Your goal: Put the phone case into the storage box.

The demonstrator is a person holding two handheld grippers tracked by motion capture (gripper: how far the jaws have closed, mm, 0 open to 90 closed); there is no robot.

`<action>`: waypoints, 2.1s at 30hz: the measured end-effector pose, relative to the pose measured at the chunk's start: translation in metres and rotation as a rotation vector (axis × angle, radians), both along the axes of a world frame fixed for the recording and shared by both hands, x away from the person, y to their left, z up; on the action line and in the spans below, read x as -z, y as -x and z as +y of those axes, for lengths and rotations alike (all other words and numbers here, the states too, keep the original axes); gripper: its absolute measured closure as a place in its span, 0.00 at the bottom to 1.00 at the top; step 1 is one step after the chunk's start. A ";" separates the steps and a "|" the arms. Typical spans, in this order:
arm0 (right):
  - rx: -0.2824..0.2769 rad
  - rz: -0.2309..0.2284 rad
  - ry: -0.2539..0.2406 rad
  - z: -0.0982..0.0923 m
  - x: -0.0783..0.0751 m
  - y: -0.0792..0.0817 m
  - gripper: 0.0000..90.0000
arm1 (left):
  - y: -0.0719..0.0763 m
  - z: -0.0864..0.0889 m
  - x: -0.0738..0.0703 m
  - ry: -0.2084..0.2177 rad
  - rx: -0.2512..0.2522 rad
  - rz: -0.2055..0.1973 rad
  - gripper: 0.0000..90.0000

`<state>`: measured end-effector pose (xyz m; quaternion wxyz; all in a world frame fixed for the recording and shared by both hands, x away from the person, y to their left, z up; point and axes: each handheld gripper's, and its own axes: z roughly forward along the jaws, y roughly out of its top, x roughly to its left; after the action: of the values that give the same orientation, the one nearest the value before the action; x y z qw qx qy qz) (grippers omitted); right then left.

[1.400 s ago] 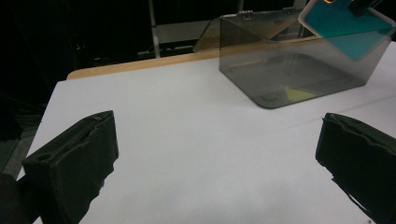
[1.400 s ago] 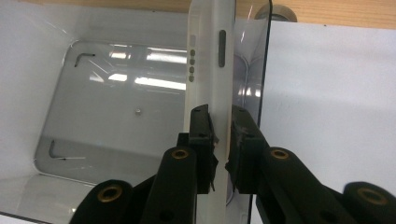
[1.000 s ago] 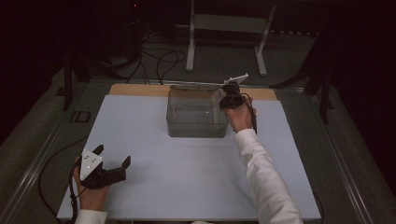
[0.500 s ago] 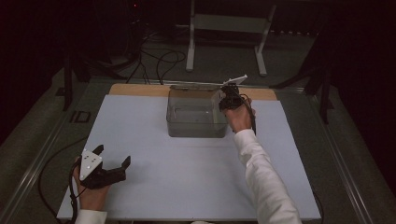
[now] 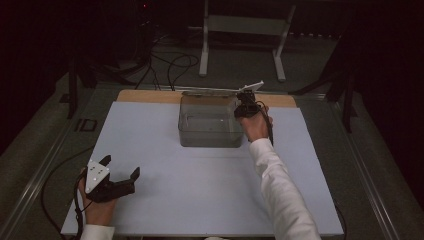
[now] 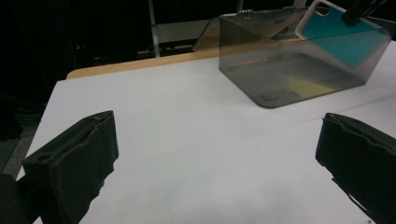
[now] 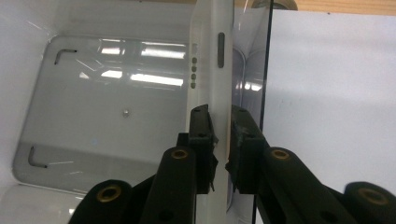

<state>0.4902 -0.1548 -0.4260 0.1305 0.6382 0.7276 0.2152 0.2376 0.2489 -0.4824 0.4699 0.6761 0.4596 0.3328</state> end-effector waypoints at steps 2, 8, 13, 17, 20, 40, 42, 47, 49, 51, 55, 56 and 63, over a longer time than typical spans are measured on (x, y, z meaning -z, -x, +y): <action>0.002 -0.002 0.002 0.001 0.000 -0.001 0.90 | 0.000 0.000 0.000 -0.002 0.000 0.001 0.00; -0.013 -0.007 0.018 0.005 0.002 0.000 0.90 | 0.000 0.000 0.000 0.000 -0.001 -0.001 0.00; -0.010 -0.001 0.026 0.007 0.004 -0.001 0.90 | 0.000 0.001 0.000 0.002 -0.001 -0.001 0.00; -0.004 0.002 0.040 0.006 0.006 -0.002 0.90 | 0.000 0.001 0.000 0.002 -0.002 -0.001 0.00; 0.003 -0.003 0.048 0.006 0.007 -0.002 0.90 | 0.000 0.001 0.000 0.002 -0.002 0.000 0.00; 0.037 -0.026 0.150 0.019 0.014 -0.003 0.90 | -0.001 0.002 0.000 0.003 -0.005 0.001 0.00; 0.041 -0.027 0.165 0.020 0.015 -0.003 0.90 | -0.001 0.002 0.000 0.005 -0.005 0.000 0.00; 0.047 -0.027 0.184 0.023 0.017 -0.003 0.90 | 0.000 0.003 0.000 0.003 -0.005 0.000 0.00; 0.046 -0.026 0.191 0.024 0.018 -0.003 0.90 | 0.000 0.003 0.000 0.004 -0.004 -0.001 0.00; 0.045 -0.024 0.193 0.024 0.018 -0.003 0.90 | 0.000 0.003 0.000 0.003 -0.004 -0.001 0.00; 0.042 -0.019 0.188 0.023 0.020 -0.003 0.90 | 0.000 0.002 0.000 0.004 -0.003 -0.001 0.00; 0.044 -0.018 0.189 0.023 0.021 -0.003 0.90 | 0.000 0.002 0.000 0.003 -0.003 -0.001 0.00; 0.037 -0.015 0.183 0.022 0.022 -0.002 0.89 | 0.000 0.002 0.000 0.001 -0.001 -0.001 0.00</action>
<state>0.4922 -0.1327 -0.4480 0.1974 0.6352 0.7314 0.1503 0.2371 0.2505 -0.4822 0.4702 0.6755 0.4601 0.3331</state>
